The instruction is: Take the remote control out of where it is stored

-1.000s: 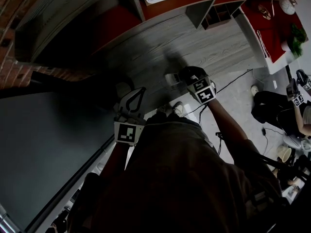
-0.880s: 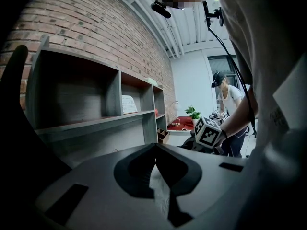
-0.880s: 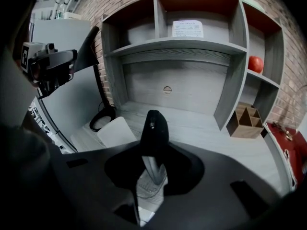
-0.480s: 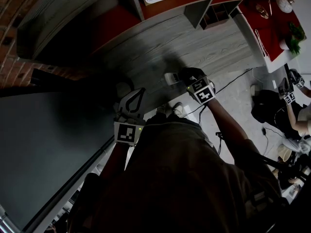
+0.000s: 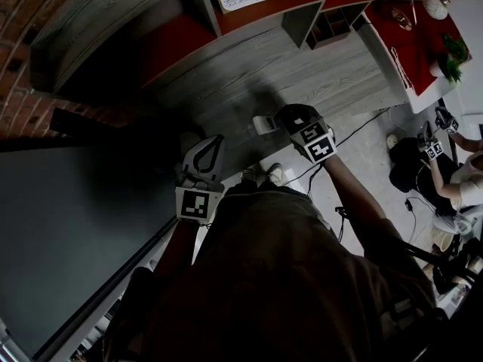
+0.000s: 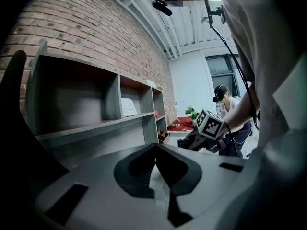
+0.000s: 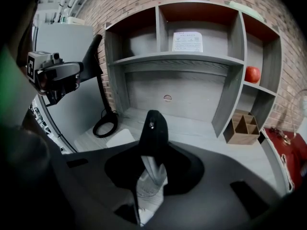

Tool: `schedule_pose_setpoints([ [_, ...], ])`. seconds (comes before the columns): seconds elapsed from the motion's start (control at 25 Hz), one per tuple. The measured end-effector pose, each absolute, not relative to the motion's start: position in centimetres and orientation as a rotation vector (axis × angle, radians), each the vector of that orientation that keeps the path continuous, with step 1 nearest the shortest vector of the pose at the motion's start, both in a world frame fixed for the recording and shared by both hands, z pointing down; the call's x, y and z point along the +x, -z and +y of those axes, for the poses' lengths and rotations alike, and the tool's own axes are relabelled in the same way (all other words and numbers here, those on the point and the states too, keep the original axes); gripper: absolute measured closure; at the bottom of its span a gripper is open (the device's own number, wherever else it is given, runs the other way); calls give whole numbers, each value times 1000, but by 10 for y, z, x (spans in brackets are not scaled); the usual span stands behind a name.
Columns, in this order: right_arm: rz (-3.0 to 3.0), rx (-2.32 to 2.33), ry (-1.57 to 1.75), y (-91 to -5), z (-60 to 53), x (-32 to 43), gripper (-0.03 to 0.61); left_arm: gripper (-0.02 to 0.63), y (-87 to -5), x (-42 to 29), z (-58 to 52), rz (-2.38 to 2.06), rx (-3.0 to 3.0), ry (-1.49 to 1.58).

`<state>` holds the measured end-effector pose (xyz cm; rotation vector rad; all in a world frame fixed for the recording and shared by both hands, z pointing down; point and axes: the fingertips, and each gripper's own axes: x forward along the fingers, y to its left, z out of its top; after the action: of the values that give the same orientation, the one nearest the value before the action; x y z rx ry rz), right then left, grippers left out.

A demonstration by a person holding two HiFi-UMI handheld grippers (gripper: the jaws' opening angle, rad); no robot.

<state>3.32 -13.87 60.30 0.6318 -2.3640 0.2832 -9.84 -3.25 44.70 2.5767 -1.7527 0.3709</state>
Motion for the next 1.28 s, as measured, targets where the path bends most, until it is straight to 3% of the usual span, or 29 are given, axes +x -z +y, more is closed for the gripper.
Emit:
schedule_pose_setpoints([
  [0.68, -2588, 785, -237, -486, -144, 52, 492, 603, -435, -93, -60, -1739, 2609, -364],
  [1.28, -2683, 1050, -118, -420, -135, 113, 492, 603, -424, -90, -81, -1724, 2680, -388],
])
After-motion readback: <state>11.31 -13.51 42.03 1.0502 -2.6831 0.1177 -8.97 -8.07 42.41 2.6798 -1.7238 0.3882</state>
